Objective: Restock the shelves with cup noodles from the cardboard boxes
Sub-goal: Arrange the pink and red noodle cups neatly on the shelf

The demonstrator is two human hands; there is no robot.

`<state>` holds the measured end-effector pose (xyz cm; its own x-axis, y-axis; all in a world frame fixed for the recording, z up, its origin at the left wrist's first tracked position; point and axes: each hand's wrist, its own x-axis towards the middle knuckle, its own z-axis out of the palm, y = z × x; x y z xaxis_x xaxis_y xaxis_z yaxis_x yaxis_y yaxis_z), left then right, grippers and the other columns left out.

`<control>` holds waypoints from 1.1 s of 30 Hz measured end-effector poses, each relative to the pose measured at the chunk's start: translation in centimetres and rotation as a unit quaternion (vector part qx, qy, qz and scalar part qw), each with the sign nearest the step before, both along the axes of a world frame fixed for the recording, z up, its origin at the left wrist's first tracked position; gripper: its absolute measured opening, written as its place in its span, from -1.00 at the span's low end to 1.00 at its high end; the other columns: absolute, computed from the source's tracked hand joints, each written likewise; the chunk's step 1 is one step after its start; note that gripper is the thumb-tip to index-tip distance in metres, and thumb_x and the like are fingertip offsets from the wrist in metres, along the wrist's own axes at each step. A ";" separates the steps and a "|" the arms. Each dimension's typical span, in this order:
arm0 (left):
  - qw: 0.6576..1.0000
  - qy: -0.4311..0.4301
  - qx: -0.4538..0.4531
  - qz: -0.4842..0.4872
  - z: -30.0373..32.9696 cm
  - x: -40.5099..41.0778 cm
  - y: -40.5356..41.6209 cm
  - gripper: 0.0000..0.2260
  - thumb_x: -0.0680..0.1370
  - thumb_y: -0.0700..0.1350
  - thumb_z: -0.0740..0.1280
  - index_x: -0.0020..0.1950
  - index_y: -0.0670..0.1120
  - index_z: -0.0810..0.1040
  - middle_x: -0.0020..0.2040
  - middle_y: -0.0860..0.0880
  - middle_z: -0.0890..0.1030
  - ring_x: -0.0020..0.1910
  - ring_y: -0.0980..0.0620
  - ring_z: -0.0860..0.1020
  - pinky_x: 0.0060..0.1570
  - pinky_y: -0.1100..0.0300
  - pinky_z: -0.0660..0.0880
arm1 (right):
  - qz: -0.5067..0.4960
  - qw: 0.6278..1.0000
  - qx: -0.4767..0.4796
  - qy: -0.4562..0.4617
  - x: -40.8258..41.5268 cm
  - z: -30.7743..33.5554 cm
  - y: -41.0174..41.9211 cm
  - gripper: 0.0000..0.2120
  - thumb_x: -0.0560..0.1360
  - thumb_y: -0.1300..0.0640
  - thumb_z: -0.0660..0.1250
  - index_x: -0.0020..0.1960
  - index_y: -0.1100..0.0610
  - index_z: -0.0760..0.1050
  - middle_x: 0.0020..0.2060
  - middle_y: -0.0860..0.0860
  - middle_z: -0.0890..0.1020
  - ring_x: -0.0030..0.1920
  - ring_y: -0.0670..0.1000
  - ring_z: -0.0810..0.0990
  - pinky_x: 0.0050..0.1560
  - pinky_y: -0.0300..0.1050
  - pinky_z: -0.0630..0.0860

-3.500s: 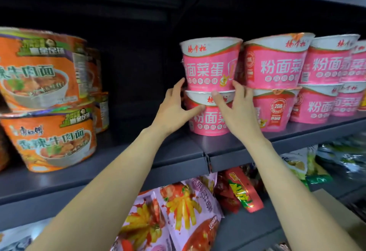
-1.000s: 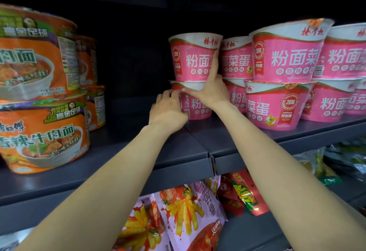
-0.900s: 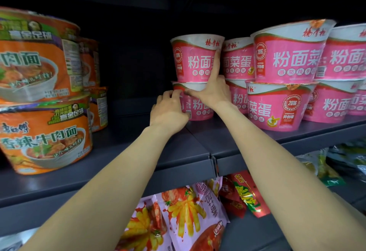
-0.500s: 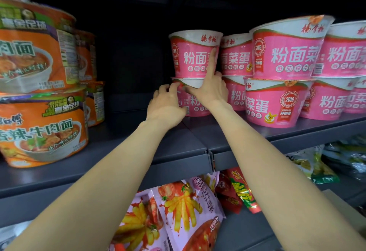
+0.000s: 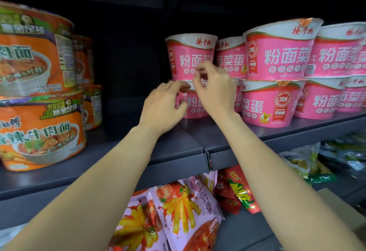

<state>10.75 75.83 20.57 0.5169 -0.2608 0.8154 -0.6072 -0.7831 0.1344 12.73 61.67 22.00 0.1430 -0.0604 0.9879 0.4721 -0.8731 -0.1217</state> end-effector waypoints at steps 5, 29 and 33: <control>0.997 -0.005 0.025 -0.066 0.1 -0.9 -1.1 -0.69 0.46 -0.13 0.27 0.19 0.03 0.47 -0.03 0.16 0.59 -0.08 0.14 0.50 -0.08 0.16 0.45 | -0.099 0.991 0.021 -0.089 -5.6 -2.3 -7.0 -0.78 0.51 0.06 0.28 0.06 0.16 0.55 -0.04 0.06 0.63 -0.01 0.07 0.57 -0.02 -0.07 0.47; 0.977 0.155 0.029 -0.142 -0.5 1.7 -2.7 -0.12 0.39 0.19 0.43 0.55 0.10 -0.02 0.51 -0.10 0.22 0.43 -0.08 0.30 0.37 0.05 0.27 | 0.114 0.959 0.122 0.229 -7.7 -4.1 -9.8 -0.23 0.27 0.01 0.57 0.31 -0.13 0.18 0.26 0.07 0.36 0.15 -0.02 0.41 0.18 -0.03 0.41; 0.964 0.177 -0.045 -0.196 -0.7 1.6 -1.6 -0.16 0.38 0.00 0.51 0.53 0.00 0.11 0.47 -0.06 0.24 0.42 -0.01 0.27 0.39 0.18 0.18 | 0.210 0.913 0.171 0.305 -7.7 -3.1 -9.1 -0.35 0.33 -0.07 0.53 0.21 -0.13 0.16 0.23 0.00 0.45 0.18 0.02 0.50 0.22 0.09 0.47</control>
<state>12.39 74.20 19.91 0.6434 -0.4292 0.6339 -0.7571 -0.4794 0.4439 5.06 52.57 18.93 0.7421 -0.1638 0.6500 0.5096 -0.4922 -0.7057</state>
